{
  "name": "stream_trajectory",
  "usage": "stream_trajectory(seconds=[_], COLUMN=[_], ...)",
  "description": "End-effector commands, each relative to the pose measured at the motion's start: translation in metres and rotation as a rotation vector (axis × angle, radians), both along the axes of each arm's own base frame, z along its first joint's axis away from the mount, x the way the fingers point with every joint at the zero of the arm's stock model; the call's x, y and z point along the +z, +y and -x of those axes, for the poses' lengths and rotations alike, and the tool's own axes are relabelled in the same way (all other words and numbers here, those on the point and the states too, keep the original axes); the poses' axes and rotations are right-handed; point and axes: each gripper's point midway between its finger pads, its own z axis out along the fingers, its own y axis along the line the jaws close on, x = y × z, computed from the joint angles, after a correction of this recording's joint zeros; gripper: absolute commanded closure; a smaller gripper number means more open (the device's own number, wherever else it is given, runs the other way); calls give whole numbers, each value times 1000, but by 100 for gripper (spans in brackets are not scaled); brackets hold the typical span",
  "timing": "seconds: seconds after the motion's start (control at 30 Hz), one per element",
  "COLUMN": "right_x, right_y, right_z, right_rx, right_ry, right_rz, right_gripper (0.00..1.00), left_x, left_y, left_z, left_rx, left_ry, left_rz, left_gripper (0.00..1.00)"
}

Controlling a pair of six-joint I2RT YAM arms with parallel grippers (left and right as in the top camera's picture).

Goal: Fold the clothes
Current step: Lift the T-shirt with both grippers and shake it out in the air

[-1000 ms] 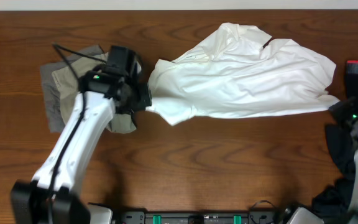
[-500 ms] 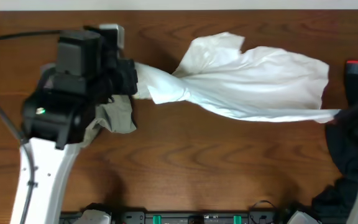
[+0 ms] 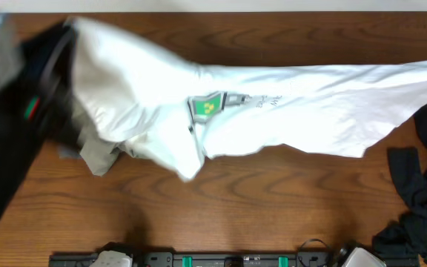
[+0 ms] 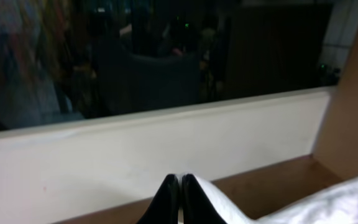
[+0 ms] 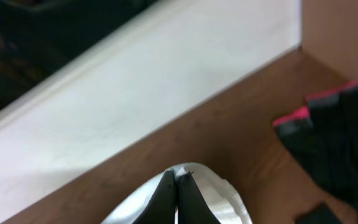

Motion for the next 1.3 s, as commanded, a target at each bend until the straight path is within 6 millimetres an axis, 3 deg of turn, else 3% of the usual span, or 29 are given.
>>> stream_trajectory(seconds=[0.0,0.17,0.27,0.4,0.53,0.6,0.7,0.83,1.03,1.27], right_x=[5,-20,-29,-24,-4,7,15,24,37,51], right_y=[-5,-28,-22,-16,-9,-3,6,8,21,29], right_z=[8,-16,-29,-28,-14,-5,9,25,44,55], right_rx=[-35,-69,1,23,22,21,18,-24,-30,-27], right_ry=[8,90,106,91,46,17,-4,-26,-79,-123], right_rz=[37,-10,-61,-64,-10,10,26,63,94,121], right_gripper=[99,99,99,99,99,99,99,99,99,99], left_x=[-22,-69,-87,-84,-41,-15,5,15,27,31], left_y=[-1,-4,-16,-32,-38,-36,-31,-27,-12,-7], left_z=[-3,-53,-82,-86,-65,-45,-14,27,71,86], left_rx=[-6,40,10,-65,-97,-109,-127,-179,-179,-178], left_ry=[86,266,335,325,166,79,7,-43,-122,-149], left_rz=[-38,-109,-124,-112,-78,-33,1,15,37,47], left_gripper=[94,94,94,94,94,94,94,94,94,94])
